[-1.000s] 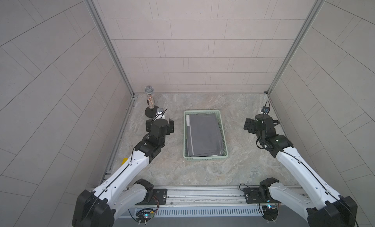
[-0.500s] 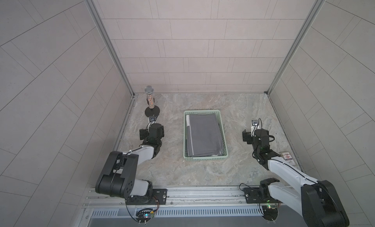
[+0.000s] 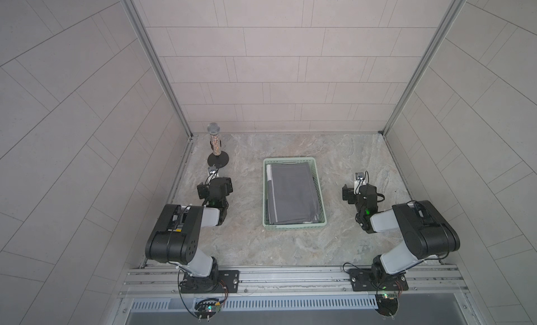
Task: Put the folded pillowcase in the basket
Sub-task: Reset both arms
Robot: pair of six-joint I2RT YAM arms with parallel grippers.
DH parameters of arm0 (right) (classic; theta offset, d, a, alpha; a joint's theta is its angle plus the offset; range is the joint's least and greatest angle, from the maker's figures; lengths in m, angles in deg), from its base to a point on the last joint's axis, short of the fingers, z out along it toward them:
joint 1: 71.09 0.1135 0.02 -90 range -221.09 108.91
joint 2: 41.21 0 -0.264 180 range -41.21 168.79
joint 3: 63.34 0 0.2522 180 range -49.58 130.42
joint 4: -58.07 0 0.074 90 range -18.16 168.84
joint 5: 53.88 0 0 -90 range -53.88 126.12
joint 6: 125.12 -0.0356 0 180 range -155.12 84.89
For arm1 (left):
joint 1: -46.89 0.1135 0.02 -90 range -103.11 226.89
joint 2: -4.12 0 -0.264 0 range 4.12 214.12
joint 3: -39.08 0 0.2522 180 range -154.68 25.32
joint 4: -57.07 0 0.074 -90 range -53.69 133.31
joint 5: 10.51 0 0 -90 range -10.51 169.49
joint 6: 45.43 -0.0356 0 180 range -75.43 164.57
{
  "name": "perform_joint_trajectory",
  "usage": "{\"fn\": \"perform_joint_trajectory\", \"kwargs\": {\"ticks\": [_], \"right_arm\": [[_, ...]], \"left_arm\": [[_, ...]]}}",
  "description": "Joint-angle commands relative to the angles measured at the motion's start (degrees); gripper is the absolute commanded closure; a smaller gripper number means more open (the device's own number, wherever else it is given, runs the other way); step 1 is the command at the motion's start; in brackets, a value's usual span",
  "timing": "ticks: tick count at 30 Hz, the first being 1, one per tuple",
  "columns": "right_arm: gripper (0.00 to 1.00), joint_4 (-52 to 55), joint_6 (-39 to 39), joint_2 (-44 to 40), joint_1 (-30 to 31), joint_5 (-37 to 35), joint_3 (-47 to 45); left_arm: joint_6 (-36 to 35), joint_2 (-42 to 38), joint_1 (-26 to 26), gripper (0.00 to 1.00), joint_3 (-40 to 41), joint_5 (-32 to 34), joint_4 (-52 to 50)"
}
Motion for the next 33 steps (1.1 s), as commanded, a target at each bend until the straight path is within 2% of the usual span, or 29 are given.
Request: {"fn": "perform_joint_trajectory", "kwargs": {"ticks": [1, 3, 5, 8, 10, 23, 26, 33], "right_arm": [[0.00, -0.3, -3.2, 0.0, -1.3, -2.6, 2.9], [0.00, 4.3, -4.3, -1.4, -1.9, -2.6, 4.3], [0.00, -0.9, -3.9, 0.2, -1.9, -2.6, 3.1], [0.00, 2.4, -4.3, -0.8, -2.0, -2.7, 3.8], [0.00, -1.0, -3.9, 0.3, -2.0, -2.7, 3.1], [0.00, -0.2, -4.0, -0.1, -2.0, -2.7, 3.1], [0.00, -0.2, -4.0, -0.1, -1.9, -2.7, 3.1], [0.00, -0.2, -4.0, -0.2, -2.0, -2.7, 3.1]], "left_arm": [[0.3, -0.1, 0.1, 0.00, 1.8, -0.6, 5.5], [0.0, -1.5, 0.1, 0.00, 2.9, -1.9, 5.6], [-0.2, -2.4, 0.1, 0.00, 3.5, -2.2, 5.3], [-0.1, -1.7, 0.1, 0.00, 3.0, -1.6, 5.4], [-0.1, -0.7, 0.1, 0.00, 2.2, -1.4, 5.3], [-0.5, 0.4, 0.0, 0.00, 1.2, -1.1, 5.2], [0.5, 0.7, 0.1, 0.00, 0.7, 0.7, 4.5], [-0.2, 0.1, -0.1, 0.00, 1.1, -1.1, 4.8]]}}
